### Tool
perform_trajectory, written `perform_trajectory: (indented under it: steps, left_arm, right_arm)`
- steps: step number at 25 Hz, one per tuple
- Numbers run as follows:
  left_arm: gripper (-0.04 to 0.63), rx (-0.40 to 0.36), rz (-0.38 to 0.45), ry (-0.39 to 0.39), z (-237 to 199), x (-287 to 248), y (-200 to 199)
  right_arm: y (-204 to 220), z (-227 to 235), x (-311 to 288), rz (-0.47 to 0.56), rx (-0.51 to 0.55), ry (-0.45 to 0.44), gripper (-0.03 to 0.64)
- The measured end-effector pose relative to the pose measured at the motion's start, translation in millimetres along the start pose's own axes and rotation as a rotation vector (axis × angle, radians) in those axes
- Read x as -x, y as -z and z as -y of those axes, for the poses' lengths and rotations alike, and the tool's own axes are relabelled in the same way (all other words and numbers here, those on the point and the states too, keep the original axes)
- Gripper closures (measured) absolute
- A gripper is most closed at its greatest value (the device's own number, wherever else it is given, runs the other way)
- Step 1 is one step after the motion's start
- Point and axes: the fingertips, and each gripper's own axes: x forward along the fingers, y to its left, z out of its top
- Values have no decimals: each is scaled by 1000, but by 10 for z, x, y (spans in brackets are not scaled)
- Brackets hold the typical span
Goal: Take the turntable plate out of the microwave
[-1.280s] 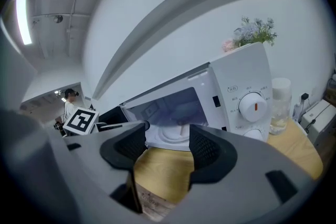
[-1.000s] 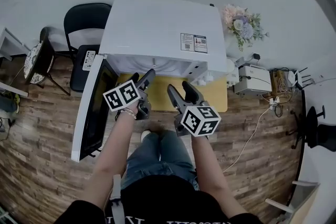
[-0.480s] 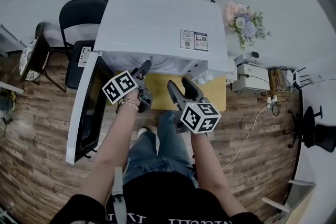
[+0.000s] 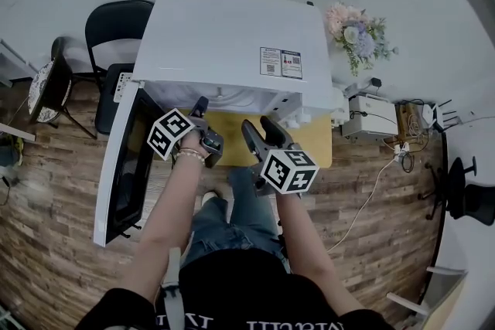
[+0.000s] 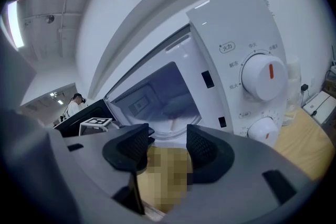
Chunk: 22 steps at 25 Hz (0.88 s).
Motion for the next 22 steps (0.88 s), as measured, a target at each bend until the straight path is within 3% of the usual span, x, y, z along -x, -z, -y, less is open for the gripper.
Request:
perform_trajectory:
  steps: [3, 10, 16, 22]
  left_arm:
    - [557, 68, 32, -40, -114, -7, -46]
    - [571, 152, 44, 10, -85, -7, -80]
    - [574, 192, 41, 26, -23, 55, -75]
    - [574, 182, 31, 55, 70, 141, -92]
  right_arm:
    - [11, -18, -82, -1, -11, -13, 389]
    - [115, 32, -254, -16, -116, -39, 411]
    - [175, 122, -543, -3, -373, -89, 420]
    - [187, 227, -884, 34, -653, -147, 431]
